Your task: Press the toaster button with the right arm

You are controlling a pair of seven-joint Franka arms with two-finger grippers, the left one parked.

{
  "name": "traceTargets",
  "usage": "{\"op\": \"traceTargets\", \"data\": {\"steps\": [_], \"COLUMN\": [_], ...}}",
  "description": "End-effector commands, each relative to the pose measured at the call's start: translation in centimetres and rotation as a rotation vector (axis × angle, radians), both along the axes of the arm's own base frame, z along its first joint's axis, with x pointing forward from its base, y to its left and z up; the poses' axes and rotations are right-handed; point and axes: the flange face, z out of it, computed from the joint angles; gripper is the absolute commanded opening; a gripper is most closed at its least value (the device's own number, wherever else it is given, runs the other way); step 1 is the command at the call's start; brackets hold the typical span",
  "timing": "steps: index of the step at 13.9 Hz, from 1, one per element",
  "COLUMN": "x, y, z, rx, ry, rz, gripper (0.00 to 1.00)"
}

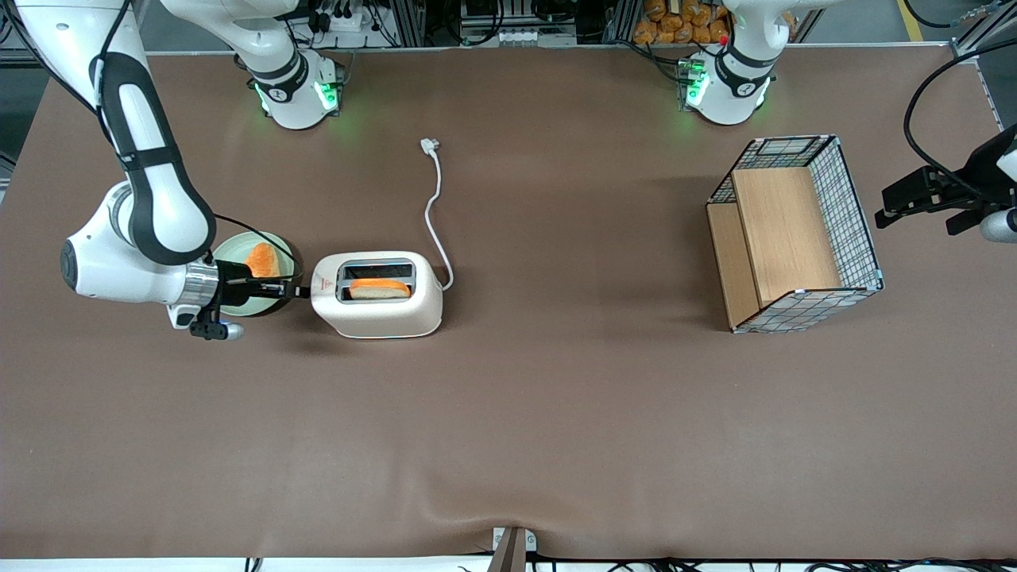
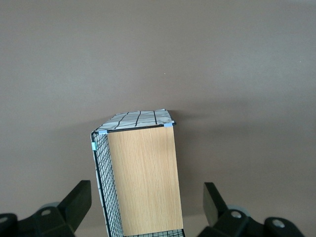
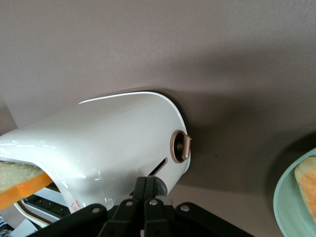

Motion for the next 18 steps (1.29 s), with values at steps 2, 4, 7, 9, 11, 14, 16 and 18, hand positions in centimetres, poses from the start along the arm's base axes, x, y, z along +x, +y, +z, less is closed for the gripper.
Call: {"op": "traceTargets", "data": {"steps": [2, 4, 7, 9, 11, 14, 16, 18], "x": [-0.5, -0.6, -0.6, -0.7, -0.8, -0.8, -0.9, -0.9], "y": [0.1, 0.2, 0.2, 0.1, 0.0, -0.9, -1.2, -1.2], "z": [-1.8, -2.2, -3.3, -3.9, -4.8, -5.3, -5.7, -6.1], "rx": [0.041, 0.043, 0.049, 0.067, 0.091, 0.097, 0.101, 0.114], "ry": [0.001, 0.006, 0.011, 0.004, -0.004, -0.011, -0.006, -0.008], "rz": [-0.003, 0.006, 0.015, 0.025, 0.033, 0.032, 0.029, 0.024], "gripper": [0.0, 0.0, 0.0, 0.0, 0.0, 0.0, 0.0, 0.0]}}
